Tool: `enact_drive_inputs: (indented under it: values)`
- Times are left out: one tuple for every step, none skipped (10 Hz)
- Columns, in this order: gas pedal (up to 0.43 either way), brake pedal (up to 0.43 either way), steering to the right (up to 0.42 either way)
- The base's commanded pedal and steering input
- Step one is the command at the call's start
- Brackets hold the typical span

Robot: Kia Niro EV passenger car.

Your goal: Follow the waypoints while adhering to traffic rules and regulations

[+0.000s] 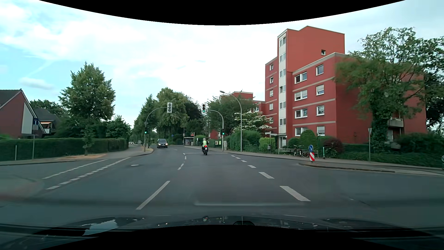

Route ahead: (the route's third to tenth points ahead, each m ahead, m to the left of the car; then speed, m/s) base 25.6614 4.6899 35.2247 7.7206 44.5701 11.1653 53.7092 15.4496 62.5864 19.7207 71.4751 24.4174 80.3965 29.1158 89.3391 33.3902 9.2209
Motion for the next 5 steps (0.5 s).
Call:
enact_drive_inputs:
  values:
    - [0.228,0.000,-0.035]
    - [0.228,0.000,-0.039]
    - [0.228,0.000,-0.040]
    - [0.228,0.000,-0.040]
    - [0.220,0.000,-0.041]
